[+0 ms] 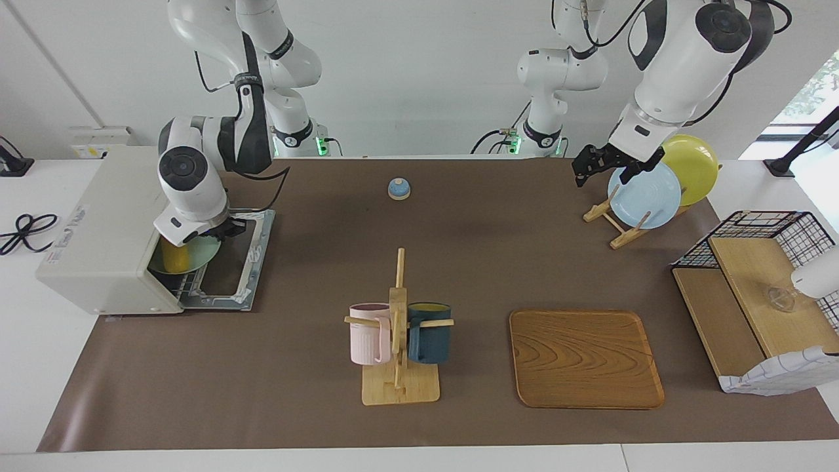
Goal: Put corn in oven
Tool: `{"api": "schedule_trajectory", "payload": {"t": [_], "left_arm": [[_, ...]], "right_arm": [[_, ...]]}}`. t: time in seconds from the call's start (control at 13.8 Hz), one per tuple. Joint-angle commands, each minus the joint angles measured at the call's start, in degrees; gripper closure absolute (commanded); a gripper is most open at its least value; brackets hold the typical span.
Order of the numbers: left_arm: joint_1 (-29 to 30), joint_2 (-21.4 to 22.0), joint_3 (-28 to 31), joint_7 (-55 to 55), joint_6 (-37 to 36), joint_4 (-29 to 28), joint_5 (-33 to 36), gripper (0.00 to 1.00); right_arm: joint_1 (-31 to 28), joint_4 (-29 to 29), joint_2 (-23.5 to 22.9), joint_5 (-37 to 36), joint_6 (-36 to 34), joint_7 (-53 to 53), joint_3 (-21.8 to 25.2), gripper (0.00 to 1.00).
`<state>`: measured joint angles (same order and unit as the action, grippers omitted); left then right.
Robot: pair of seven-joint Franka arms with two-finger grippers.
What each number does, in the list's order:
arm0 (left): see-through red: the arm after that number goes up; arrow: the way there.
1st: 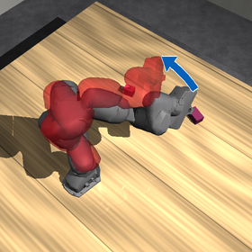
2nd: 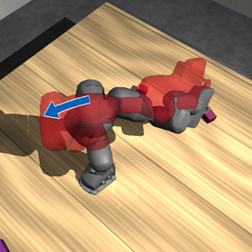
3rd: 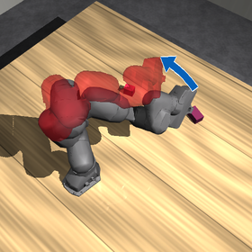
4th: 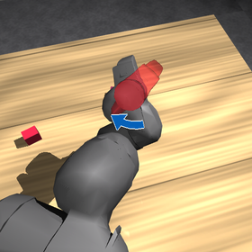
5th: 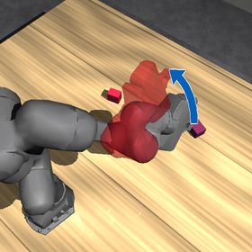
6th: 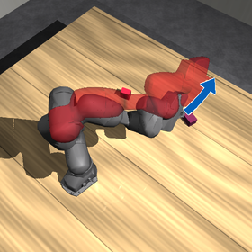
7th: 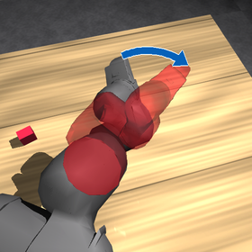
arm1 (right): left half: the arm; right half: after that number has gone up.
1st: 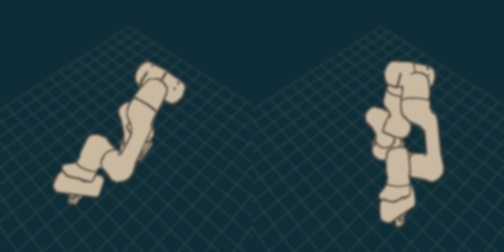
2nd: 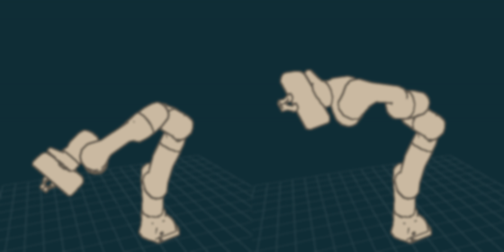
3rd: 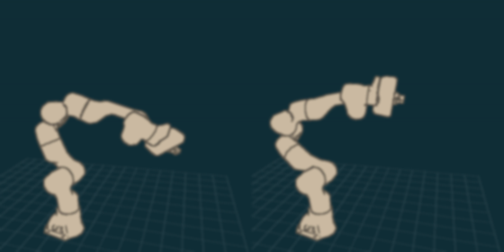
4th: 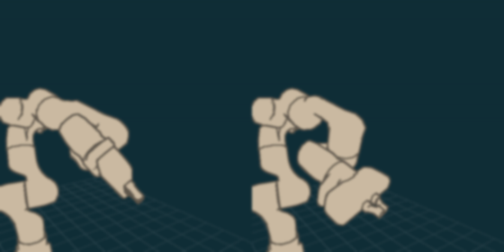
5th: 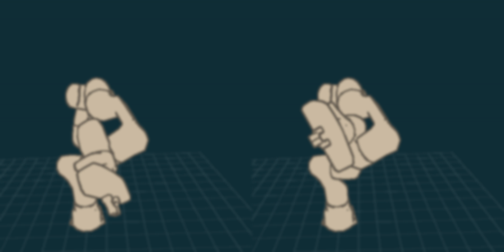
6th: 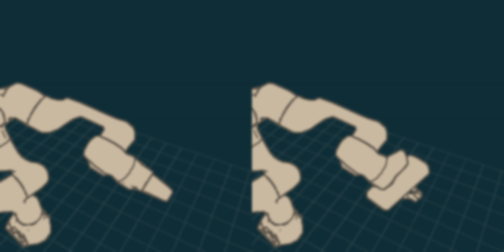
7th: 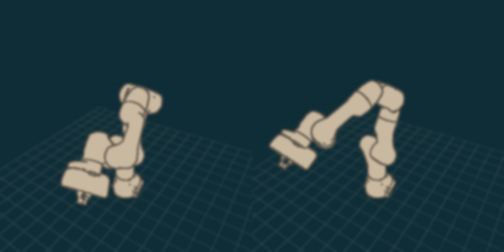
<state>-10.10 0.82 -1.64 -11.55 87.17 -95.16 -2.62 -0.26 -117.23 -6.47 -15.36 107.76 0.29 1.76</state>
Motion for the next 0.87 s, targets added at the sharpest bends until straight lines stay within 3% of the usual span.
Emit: {"api": "schedule_trajectory", "payload": {"t": [0.0,0.15,0.44,0.51,0.65,0.8], "left_arm": [[0.2,0.8,0.1,0.2,0.0,-0.6,-0.6,0.00],[0.3,0.8,0.1,0.2,0.0,-0.6,-0.6,0.00],[0.2,0.8,0.1,0.2,0.1,-0.4,-0.6,0.00],[0.2,0.8,0.1,0.2,0.1,-0.4,-0.6,0.00],[0.2,0.8,0.1,0.2,0.0,-0.4,-0.6,0.00],[0.2,0.8,0.1,0.2,0.2,-0.4,-0.6,0.00]], "right_arm": [[-1.2,-1.2,0.8,-0.4,1.4,1.4,-0.8,0.79],[-1.2,0.3,0.6,-0.3,0.6,1.6,-0.9,0.63],[1.1,5.9,0.5,0.8,-4.3,1.1,-2.4,0.64],[1.9,6.2,0.1,1.6,-3.9,0.9,-2.4,0.72],[3.4,3.9,0.4,3.0,0.9,-3.4,-2.5,1.00],[7.3,0.6,0.1,3.1,5.9,-8.7,-2.5,1.00]]}}
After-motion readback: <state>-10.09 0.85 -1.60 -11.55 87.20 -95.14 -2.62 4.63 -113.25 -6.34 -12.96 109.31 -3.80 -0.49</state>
